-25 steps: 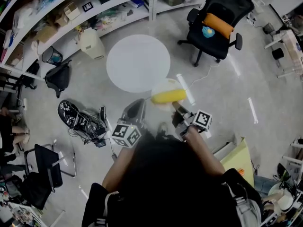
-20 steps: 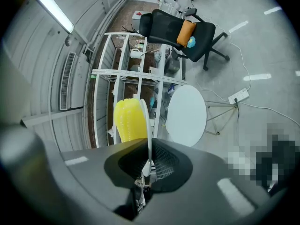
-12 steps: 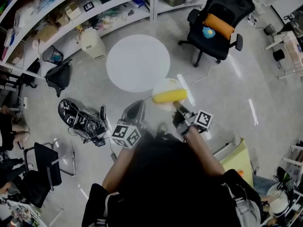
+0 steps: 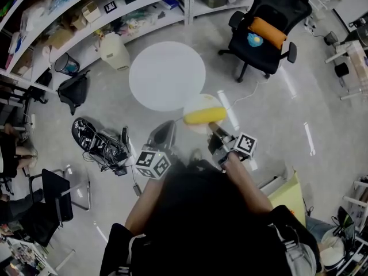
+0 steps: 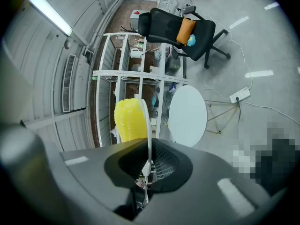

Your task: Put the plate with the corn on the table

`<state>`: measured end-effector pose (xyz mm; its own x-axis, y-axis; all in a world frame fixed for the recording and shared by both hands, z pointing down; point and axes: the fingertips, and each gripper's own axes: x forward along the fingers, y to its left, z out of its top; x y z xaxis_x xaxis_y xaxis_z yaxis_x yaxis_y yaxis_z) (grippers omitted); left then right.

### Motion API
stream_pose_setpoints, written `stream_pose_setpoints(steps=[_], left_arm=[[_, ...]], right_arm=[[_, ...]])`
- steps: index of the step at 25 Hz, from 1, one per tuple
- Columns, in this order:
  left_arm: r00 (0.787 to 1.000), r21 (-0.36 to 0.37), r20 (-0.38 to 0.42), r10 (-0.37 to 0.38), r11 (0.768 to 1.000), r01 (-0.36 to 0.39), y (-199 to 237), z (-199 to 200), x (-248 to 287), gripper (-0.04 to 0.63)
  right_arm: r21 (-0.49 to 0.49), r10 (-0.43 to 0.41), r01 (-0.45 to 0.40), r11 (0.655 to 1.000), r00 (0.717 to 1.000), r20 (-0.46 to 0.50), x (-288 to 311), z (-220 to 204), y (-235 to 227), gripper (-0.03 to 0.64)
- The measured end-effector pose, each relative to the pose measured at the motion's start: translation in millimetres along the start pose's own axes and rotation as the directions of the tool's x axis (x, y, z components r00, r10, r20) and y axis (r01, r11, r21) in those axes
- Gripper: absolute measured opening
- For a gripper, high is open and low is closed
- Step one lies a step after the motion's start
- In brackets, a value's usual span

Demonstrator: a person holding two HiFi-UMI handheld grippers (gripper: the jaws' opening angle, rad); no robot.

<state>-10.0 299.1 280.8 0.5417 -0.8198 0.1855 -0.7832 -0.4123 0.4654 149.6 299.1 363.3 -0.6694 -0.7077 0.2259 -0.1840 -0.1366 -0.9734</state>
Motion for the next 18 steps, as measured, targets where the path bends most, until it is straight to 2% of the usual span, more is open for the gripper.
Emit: stream_pose_setpoints(steps=[8, 18], left_arm=[[0.999, 0.000, 0.014, 0.039, 0.999, -0.039, -9.0, -3.2, 2.4, 0.004], [0.999, -0.006, 0.021, 0.050, 0.999, -0.050, -12.3, -8.4, 2.4, 0.003]], right_arm=[[0.001, 0.025, -0.025, 1.000, 1.000, -0.019, -3.8, 10.5, 1.9, 0.026], [-0.016, 0.023, -0.023, 1.000, 0.999, -0.023, -6.9, 19.9, -0.9, 0.026]])
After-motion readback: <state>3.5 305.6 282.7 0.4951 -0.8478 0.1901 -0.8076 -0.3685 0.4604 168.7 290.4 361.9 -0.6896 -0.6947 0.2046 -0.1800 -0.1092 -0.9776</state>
